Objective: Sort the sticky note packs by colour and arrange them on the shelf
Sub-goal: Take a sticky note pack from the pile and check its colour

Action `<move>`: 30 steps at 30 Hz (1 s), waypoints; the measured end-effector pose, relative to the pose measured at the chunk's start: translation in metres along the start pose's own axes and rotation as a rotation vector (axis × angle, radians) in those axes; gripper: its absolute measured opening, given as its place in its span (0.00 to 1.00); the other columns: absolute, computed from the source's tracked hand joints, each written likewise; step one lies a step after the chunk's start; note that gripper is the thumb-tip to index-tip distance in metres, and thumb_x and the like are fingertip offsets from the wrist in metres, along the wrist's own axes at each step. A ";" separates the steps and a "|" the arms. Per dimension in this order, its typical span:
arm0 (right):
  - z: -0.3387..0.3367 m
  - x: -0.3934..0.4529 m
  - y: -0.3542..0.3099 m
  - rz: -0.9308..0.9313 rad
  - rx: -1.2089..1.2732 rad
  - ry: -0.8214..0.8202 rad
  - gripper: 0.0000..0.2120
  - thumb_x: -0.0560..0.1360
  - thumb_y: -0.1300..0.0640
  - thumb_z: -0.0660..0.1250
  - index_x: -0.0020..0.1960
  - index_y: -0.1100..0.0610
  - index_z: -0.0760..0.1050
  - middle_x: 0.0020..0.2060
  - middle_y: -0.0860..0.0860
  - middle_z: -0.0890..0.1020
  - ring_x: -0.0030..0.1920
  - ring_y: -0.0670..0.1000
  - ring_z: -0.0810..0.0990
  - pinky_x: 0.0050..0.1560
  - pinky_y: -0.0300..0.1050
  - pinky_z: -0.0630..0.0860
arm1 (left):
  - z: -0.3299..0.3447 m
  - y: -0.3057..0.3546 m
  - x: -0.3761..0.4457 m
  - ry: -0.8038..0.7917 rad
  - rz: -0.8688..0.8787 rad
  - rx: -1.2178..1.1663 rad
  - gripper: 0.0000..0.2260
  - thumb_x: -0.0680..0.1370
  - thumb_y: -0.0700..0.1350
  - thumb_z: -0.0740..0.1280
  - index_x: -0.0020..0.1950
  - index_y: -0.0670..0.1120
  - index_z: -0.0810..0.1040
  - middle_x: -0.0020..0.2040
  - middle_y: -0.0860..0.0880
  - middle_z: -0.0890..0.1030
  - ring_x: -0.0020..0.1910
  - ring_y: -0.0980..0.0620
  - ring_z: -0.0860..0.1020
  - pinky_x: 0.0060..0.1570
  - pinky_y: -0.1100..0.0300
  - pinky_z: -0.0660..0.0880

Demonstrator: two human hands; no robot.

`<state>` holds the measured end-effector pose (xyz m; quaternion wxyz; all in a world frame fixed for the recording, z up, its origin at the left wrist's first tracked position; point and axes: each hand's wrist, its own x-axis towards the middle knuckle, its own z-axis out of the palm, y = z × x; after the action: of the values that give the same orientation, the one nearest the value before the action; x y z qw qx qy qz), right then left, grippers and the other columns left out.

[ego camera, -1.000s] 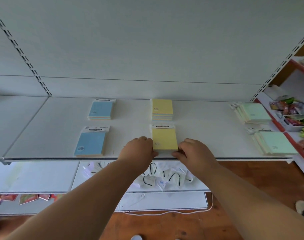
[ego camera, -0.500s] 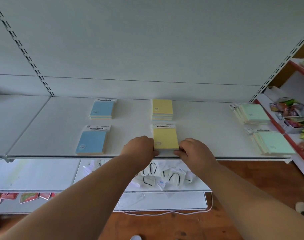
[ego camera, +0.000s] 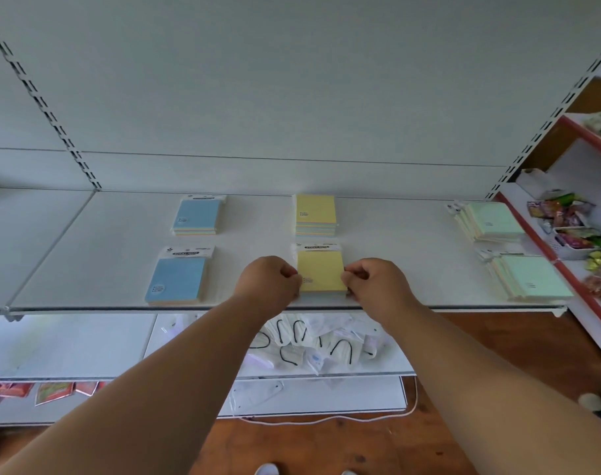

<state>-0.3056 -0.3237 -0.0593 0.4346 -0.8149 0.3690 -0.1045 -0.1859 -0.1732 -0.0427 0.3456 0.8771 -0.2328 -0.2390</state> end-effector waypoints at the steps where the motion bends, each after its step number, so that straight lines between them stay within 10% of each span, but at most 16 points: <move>1: 0.002 0.001 -0.001 0.016 0.016 0.000 0.07 0.75 0.56 0.69 0.50 0.58 0.82 0.40 0.52 0.84 0.41 0.54 0.84 0.50 0.51 0.81 | 0.001 0.000 0.000 0.005 0.000 0.008 0.08 0.75 0.44 0.66 0.39 0.46 0.83 0.34 0.49 0.85 0.37 0.47 0.82 0.44 0.55 0.81; 20: -0.003 -0.002 -0.017 0.137 -0.025 0.060 0.08 0.74 0.57 0.66 0.38 0.56 0.81 0.36 0.56 0.85 0.40 0.59 0.85 0.45 0.53 0.82 | -0.007 0.003 0.004 0.031 0.018 0.158 0.12 0.75 0.46 0.63 0.34 0.42 0.78 0.33 0.45 0.81 0.33 0.47 0.76 0.36 0.58 0.74; 30: -0.087 -0.003 -0.006 -0.073 -0.215 0.276 0.04 0.75 0.55 0.66 0.46 0.53 0.79 0.39 0.45 0.79 0.42 0.48 0.77 0.43 0.38 0.69 | 0.045 0.079 -0.008 0.109 0.398 0.176 0.05 0.76 0.47 0.63 0.46 0.49 0.77 0.45 0.52 0.78 0.45 0.50 0.77 0.43 0.59 0.72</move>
<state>-0.3475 -0.3746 -0.0022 0.2860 -0.8474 0.4046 -0.1909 -0.2369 -0.2424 -0.0134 0.3203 0.8522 -0.4023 -0.0969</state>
